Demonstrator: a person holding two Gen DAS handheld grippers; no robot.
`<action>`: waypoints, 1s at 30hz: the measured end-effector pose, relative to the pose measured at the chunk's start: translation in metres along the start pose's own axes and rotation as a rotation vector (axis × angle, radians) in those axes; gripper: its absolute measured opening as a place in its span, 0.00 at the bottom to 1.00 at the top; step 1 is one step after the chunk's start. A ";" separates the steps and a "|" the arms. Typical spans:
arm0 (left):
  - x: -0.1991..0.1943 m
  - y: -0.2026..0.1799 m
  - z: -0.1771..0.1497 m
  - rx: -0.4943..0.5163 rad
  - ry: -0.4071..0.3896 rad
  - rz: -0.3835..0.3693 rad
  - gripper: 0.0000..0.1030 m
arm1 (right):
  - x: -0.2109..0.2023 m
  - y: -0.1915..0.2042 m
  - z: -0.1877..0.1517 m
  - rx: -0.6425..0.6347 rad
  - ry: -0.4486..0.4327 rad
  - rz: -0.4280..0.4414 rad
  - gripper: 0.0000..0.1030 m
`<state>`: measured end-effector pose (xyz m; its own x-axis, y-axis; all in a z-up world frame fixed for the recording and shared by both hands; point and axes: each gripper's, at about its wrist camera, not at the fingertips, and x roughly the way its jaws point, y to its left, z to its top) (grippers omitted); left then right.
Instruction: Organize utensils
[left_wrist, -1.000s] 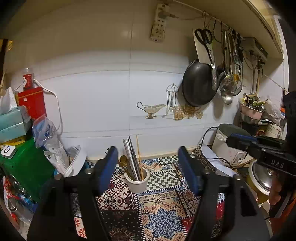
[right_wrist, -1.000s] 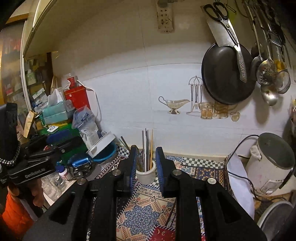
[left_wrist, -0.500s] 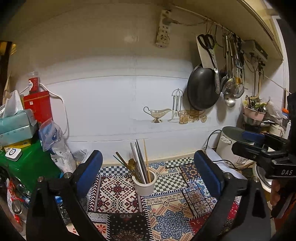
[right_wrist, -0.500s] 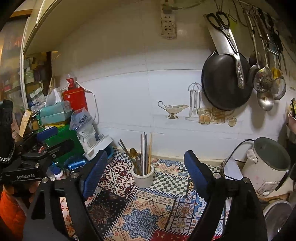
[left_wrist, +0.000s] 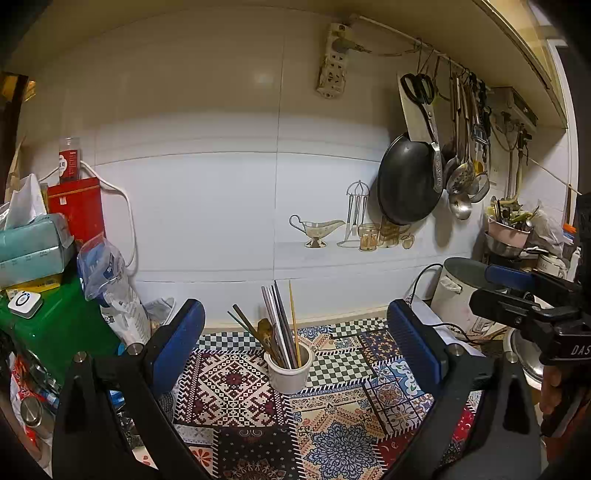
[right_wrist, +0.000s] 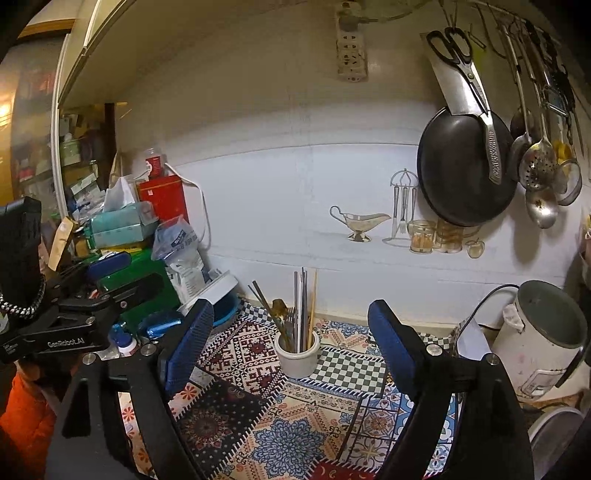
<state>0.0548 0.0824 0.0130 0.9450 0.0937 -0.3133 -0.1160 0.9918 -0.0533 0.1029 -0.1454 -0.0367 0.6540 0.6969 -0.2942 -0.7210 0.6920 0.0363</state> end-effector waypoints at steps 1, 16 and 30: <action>0.000 0.000 0.000 0.000 0.001 0.001 0.97 | 0.000 0.000 0.000 0.001 0.000 0.002 0.81; 0.001 0.002 0.002 -0.015 -0.006 -0.009 0.97 | 0.004 0.003 0.001 -0.003 0.009 0.007 0.81; 0.005 0.000 0.004 -0.016 -0.008 -0.015 0.97 | 0.004 0.004 -0.001 -0.003 0.011 0.005 0.81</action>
<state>0.0604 0.0834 0.0154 0.9492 0.0794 -0.3044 -0.1063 0.9917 -0.0729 0.1027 -0.1397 -0.0389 0.6477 0.6983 -0.3048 -0.7251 0.6877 0.0347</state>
